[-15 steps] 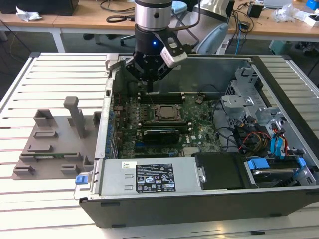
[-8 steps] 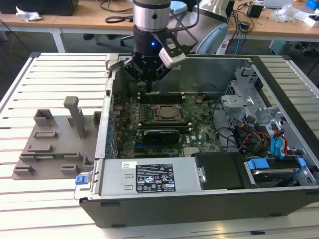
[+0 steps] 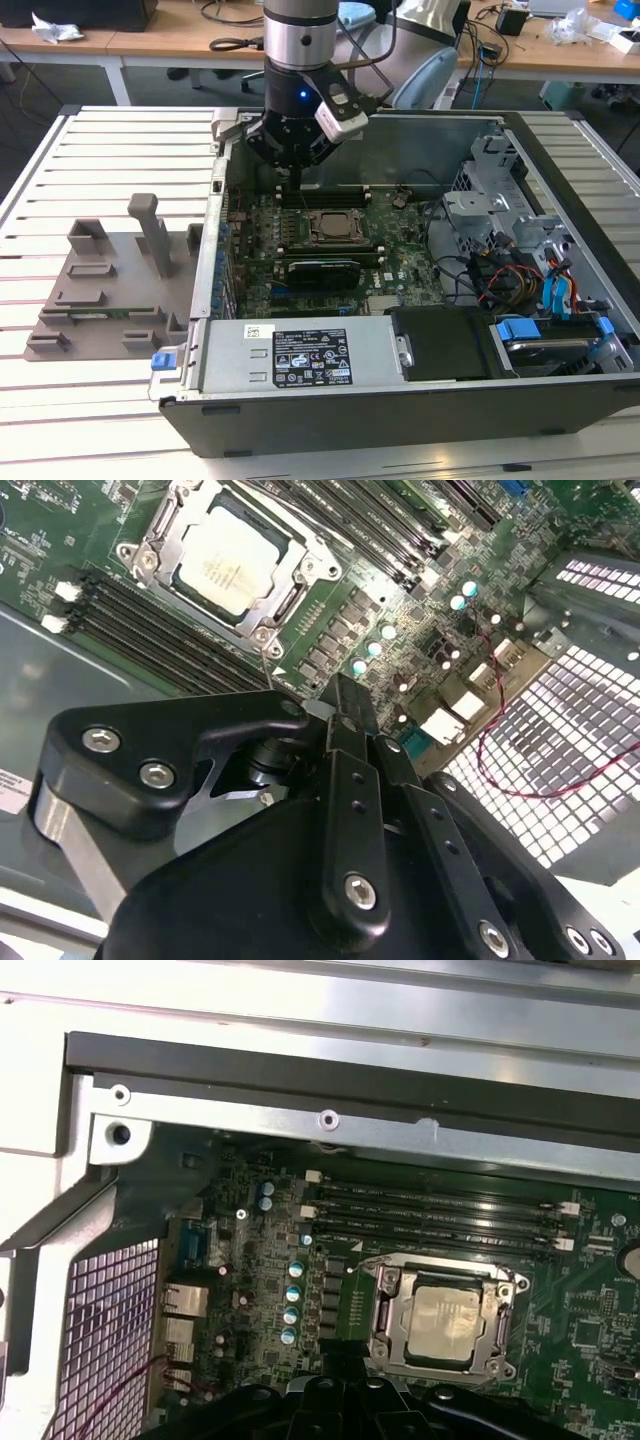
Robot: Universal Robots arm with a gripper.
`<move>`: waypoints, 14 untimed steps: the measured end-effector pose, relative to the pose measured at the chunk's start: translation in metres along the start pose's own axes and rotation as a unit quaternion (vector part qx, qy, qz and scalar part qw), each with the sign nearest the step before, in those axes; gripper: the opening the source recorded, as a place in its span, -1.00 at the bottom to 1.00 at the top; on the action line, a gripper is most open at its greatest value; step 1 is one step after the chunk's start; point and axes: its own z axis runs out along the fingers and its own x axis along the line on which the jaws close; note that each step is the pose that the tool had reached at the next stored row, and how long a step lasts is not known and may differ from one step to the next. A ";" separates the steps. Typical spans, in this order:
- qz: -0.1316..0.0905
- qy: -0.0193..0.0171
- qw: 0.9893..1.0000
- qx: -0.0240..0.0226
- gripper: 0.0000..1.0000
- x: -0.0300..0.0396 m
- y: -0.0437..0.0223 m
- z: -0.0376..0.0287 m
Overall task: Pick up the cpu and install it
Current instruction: 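Install the first cpu locking lever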
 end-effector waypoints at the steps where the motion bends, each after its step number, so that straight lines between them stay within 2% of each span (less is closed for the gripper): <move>1: 0.000 0.000 1.000 0.000 -0.79 0.0013 0.0003 0.0004; 4: 0.000 0.000 1.000 0.000 -0.79 0.0060 0.0015 0.0019; 7: 0.000 0.000 1.000 0.000 -0.79 0.0102 0.0054 0.0047; 11: 0.000 0.000 1.000 0.000 -0.79 0.0090 0.0155 0.0109; 14: 0.000 0.000 1.000 0.000 -0.79 0.0075 0.0280 0.0150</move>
